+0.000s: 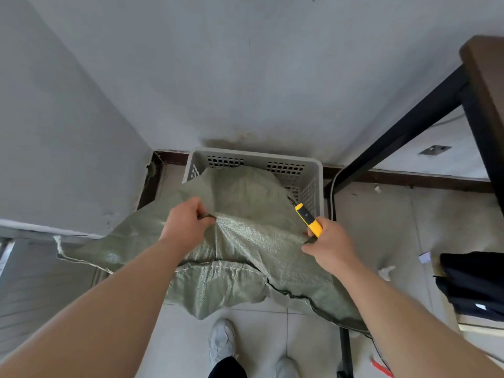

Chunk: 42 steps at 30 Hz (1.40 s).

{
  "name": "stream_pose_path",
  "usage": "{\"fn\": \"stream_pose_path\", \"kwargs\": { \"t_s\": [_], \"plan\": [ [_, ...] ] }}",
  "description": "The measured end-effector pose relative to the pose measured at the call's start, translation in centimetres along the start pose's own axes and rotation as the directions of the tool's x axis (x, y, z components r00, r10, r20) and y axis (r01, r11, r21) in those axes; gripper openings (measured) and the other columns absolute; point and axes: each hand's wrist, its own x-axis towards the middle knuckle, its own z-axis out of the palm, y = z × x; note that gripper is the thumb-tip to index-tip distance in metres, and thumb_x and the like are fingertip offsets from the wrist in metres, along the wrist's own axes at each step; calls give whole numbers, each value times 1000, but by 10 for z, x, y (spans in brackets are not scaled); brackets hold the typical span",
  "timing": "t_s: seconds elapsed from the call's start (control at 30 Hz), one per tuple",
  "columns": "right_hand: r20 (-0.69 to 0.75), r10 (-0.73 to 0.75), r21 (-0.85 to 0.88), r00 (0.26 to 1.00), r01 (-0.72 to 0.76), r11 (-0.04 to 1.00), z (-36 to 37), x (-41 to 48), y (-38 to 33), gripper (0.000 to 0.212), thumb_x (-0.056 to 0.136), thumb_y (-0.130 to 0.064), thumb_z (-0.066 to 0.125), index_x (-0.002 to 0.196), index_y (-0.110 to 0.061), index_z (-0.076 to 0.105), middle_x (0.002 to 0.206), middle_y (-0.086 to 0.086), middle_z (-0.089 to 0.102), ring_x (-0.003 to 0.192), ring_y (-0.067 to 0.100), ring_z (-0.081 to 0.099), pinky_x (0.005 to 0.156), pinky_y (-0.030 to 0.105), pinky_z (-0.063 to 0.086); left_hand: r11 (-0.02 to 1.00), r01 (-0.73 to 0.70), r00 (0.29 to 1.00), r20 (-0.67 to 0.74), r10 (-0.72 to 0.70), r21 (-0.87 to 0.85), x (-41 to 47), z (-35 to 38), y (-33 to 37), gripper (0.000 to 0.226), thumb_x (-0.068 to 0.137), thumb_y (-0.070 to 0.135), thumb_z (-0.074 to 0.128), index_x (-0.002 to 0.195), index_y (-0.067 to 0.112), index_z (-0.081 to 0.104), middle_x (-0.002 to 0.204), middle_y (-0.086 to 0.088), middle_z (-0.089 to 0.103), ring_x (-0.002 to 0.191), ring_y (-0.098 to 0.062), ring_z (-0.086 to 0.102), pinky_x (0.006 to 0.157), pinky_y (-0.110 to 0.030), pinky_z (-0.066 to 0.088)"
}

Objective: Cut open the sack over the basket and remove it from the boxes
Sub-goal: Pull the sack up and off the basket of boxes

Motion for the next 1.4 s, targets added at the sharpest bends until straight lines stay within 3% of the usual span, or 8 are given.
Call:
{"fn": "stream_pose_path", "kwargs": {
  "t_s": [0.13,0.43,0.53,0.67,0.77,0.83,1.1,1.4],
  "plan": [
    [-151,1,125,989,18,992,4,1,5,32,74,-3,73,64,-22,49,67,4,62,60,26,57,61,43,53,999,11,999,-34,-12,-38,-5,-1,-4,22,83,20,71,75,12,52,67,-4,56,58,-16,48,49,-26,34],
    [-194,49,374,980,28,927,-23,-14,-13,25,76,4,70,74,-14,53,74,7,63,61,18,56,50,25,41,950,119,993,33,-114,-289,-30,-30,12,25,77,16,78,76,10,54,80,-21,70,37,-8,38,36,-20,31],
    [-219,81,499,972,41,866,-38,-25,-26,26,75,5,71,74,-13,53,72,5,64,65,17,57,56,26,43,929,108,994,27,-105,-355,-40,-45,24,24,76,15,78,79,8,55,79,-21,69,26,-1,35,29,-15,29],
    [-253,113,626,961,74,776,-61,-36,-49,31,72,9,72,73,-15,52,73,7,65,65,13,61,61,26,43,898,67,995,-36,-91,-436,-47,-66,37,26,76,15,78,84,3,57,90,-31,70,40,-11,45,29,-13,31],
    [-278,109,683,954,117,721,-72,-38,-63,32,72,11,72,73,-14,52,70,6,65,65,10,63,60,24,44,893,35,994,-76,-77,-448,-50,-72,45,24,78,15,77,78,9,54,83,-30,67,47,-17,47,30,-13,31],
    [-303,113,687,946,135,714,-75,-34,-66,32,72,10,72,73,-15,53,70,5,66,65,11,64,60,25,45,907,18,994,-94,-63,-421,-50,-70,46,23,79,16,76,78,10,54,77,-21,65,40,-11,45,34,-17,34],
    [-322,101,639,941,138,757,-81,-22,-68,32,73,8,73,71,-16,52,71,4,66,57,10,56,56,25,42,986,-60,982,-188,30,-155,-42,-53,44,11,88,17,64,82,15,55,80,-3,63,61,-14,50,52,-27,38],
    [-377,79,575,923,166,801,-97,-9,-88,32,73,2,74,65,-19,52,77,9,69,64,20,57,61,33,47,976,-132,965,-246,87,-172,-27,-81,66,5,89,14,61,88,13,57,82,-5,63,66,-17,53,54,-23,42]
  ]
}}
